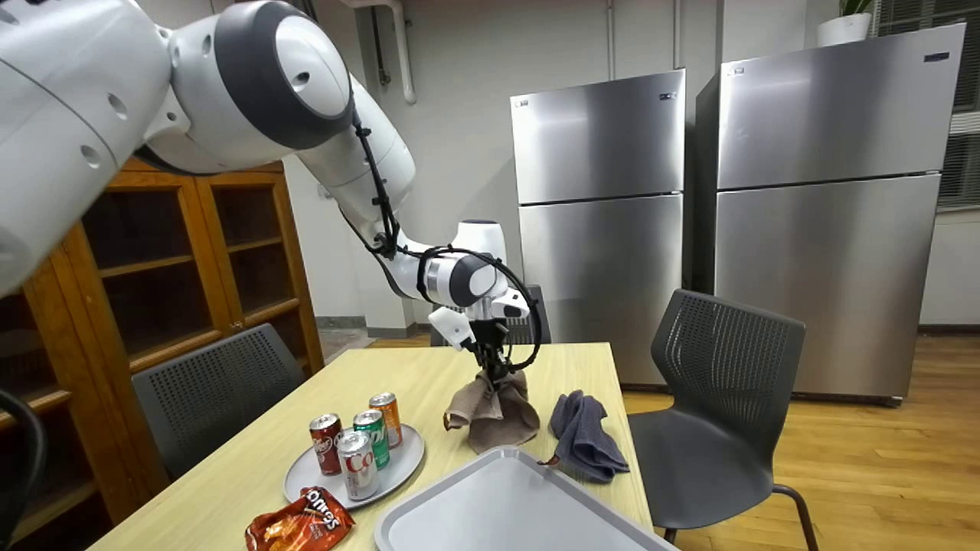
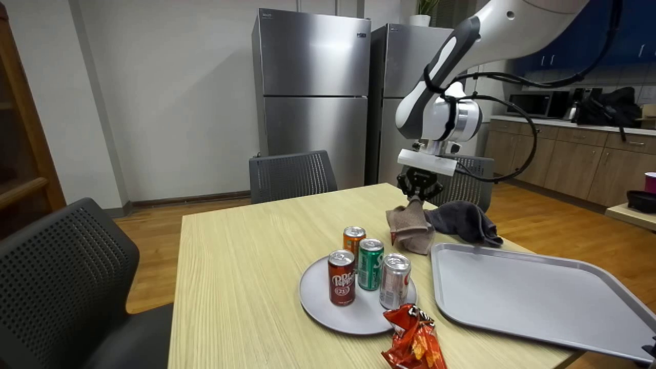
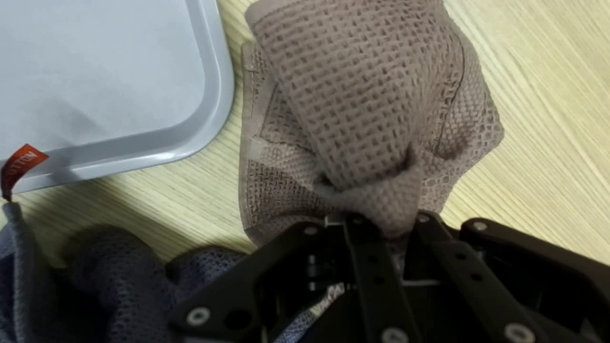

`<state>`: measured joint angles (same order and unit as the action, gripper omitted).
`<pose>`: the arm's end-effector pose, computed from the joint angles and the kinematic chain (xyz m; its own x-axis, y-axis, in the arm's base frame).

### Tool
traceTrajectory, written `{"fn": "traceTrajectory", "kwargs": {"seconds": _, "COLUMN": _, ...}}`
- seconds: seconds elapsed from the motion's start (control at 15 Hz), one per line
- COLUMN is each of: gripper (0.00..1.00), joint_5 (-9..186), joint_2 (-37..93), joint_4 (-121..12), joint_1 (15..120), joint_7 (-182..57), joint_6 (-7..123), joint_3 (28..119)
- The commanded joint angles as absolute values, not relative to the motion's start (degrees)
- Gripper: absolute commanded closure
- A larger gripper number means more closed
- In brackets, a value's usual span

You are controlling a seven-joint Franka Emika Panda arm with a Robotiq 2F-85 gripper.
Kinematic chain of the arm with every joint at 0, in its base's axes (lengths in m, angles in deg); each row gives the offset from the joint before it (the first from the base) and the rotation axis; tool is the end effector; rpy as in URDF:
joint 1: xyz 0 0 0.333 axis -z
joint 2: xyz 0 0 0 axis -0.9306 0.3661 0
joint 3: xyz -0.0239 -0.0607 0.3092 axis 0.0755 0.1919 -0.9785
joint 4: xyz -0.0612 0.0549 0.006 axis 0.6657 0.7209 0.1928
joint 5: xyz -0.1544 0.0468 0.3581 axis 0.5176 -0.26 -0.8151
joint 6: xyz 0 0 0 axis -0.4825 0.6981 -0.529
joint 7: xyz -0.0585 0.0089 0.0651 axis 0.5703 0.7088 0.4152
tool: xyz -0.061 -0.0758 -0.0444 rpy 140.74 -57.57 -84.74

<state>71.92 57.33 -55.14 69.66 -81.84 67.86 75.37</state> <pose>0.6928 -0.0818 0.1676 0.7596 -0.6471 0.0651 -0.6383 -0.7609 -0.1165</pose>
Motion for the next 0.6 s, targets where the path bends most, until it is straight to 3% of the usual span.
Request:
{"fn": "traceTrajectory", "kwargs": {"seconds": 0.0, "gripper": 0.97, "joint_5": 73.1, "joint_2": 60.3, "joint_4": -50.5, "joint_1": 68.9, "joint_7": -84.3, "joint_6": 64.2, "joint_3": 76.5}}
{"fn": "traceTrajectory", "kwargs": {"seconds": 0.53, "gripper": 0.97, "joint_5": 73.3, "joint_2": 64.4, "joint_4": -46.4, "joint_1": 68.2, "joint_7": -86.3, "joint_6": 62.4, "joint_3": 77.5}}
